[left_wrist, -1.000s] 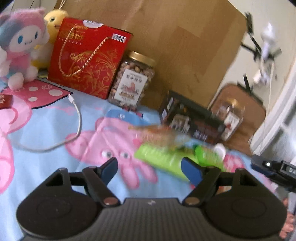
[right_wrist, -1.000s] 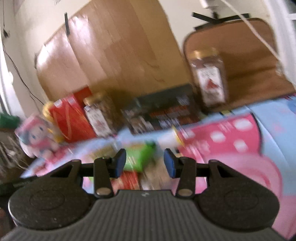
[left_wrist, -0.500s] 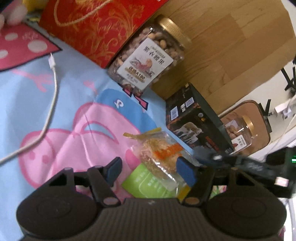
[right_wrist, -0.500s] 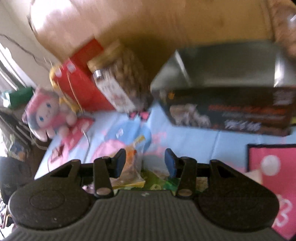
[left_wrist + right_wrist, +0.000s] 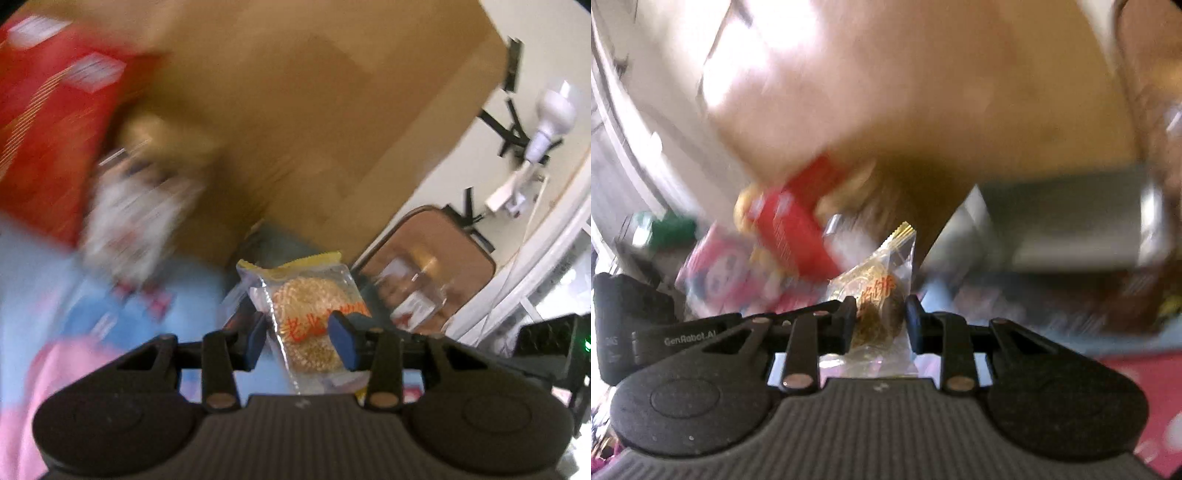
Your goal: Organize snacks
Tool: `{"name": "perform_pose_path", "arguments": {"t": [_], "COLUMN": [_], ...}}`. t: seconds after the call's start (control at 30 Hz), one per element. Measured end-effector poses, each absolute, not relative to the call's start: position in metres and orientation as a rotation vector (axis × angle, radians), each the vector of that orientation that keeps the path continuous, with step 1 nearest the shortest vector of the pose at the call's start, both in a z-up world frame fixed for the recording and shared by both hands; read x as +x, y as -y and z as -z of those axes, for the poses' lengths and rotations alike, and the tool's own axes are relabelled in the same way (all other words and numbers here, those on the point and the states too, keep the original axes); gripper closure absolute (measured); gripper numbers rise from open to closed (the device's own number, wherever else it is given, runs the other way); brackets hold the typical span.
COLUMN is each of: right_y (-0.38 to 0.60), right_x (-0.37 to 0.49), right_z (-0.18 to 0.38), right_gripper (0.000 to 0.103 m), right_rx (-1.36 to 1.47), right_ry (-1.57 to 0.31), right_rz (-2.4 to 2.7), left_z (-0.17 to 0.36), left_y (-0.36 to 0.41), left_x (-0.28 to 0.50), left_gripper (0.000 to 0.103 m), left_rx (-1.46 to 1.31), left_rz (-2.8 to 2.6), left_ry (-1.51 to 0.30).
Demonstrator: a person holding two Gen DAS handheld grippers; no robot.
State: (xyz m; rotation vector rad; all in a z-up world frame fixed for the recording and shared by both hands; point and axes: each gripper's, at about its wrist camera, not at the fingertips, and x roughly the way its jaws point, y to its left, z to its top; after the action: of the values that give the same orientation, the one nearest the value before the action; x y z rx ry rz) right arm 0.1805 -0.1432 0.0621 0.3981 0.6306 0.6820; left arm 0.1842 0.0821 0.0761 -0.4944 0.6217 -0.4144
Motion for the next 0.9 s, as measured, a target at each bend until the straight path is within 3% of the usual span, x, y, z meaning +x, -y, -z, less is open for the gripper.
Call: {"name": "perform_pose_path", "arguments": {"t": [0.13, 0.37, 0.43, 0.5, 0.63, 0.9], "right_y": [0.17, 0.162, 0.161, 0.163, 0.174, 0.187], "right_x": [0.214, 0.247, 0.239, 0.226, 0.186, 0.095], "right_z": [-0.067, -0.042, -0.045, -0.05, -0.047, 0.013], "right_gripper": [0.072, 0.067, 0.058, 0.058, 0.058, 0.058], "right_rx": [0.414, 0.377, 0.374, 0.388, 0.442, 0.605], "right_ry": [-0.548, -0.597, -0.56, -0.526, -0.541, -0.72], "right_rz": [-0.514, -0.382, -0.361, -0.355, -0.425, -0.479], "left_z": [-0.078, -0.059, -0.06, -0.07, -0.082, -0.039], "left_y": [-0.035, -0.006, -0.013, -0.023, -0.057, -0.064], "left_x": [0.254, 0.304, 0.295, 0.277, 0.221, 0.128], "left_gripper": [0.065, 0.06, 0.052, 0.048, 0.046, 0.046], "left_rx": [-0.408, -0.327, -0.329, -0.336, -0.41, -0.462], "left_rz": [0.474, 0.409, 0.425, 0.439, 0.47, 0.536], "left_ry": [-0.617, -0.71, -0.699, -0.658, -0.611, -0.78]}}
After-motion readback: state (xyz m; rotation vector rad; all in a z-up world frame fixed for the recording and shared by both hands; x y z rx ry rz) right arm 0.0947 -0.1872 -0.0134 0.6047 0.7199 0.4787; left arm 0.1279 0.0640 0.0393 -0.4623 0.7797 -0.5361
